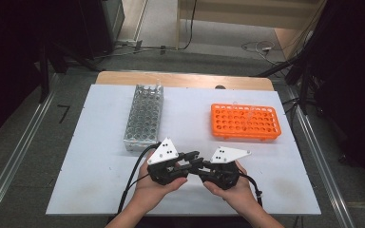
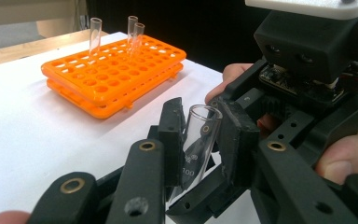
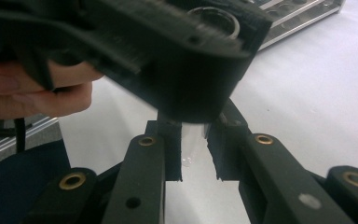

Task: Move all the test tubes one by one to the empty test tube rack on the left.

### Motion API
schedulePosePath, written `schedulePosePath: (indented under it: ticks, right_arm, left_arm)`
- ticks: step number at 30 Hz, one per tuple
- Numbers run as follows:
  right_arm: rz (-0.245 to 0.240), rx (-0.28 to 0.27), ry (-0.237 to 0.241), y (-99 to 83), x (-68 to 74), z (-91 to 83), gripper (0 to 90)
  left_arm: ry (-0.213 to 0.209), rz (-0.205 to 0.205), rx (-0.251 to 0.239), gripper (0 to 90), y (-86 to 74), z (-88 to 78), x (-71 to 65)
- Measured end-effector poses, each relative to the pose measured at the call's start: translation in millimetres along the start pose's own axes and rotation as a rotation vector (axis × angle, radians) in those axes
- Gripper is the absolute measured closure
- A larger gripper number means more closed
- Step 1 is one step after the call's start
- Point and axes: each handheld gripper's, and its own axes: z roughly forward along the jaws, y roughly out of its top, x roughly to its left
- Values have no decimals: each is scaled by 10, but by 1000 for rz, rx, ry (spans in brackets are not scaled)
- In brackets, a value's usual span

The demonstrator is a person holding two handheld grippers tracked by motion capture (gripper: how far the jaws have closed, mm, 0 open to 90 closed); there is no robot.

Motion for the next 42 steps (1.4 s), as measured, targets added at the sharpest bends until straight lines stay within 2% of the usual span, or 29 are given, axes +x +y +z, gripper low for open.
schedulePosePath:
  ticks: [7, 15, 16, 18, 23, 26, 32, 35, 38, 42]
  right_arm:
    - [0, 2, 5, 3, -1, -5, 740]
    - [7, -2, 7, -1, -21, -3, 728]
    - [2, -6, 1, -3, -25, -12, 683]
    - [-8, -7, -1, -4, -28, -19, 650]
    - [-18, -27, 15, -9, -46, -82, 425]
    - [-12, -40, 4, -14, -78, -136, 308]
    - [3, -38, -5, -54, -150, -267, 18]
    - [11, -46, 12, -104, -210, -367, 0]
    - [22, -57, 4, -160, -276, -472, 0]
    - [24, -69, -43, -237, -345, -602, 0]
  left_arm:
    - [9, 23, -6, 747, -3, -19, 14]
    - [30, 22, -3, 759, 3, -30, 36]
    - [40, 21, -1, 759, 4, -34, 45]
    - [43, 10, -11, 759, 7, -50, 73]
    - [57, -14, -37, 759, 59, -128, 169]
    - [69, -9, -49, 760, 102, -171, 229]
    - [100, -25, -59, 760, 173, -211, 382]
    - [107, -31, -63, 760, 212, -223, 473]
    - [119, -35, -65, 759, 253, -232, 564]
    - [142, -51, -66, 760, 285, -232, 685]
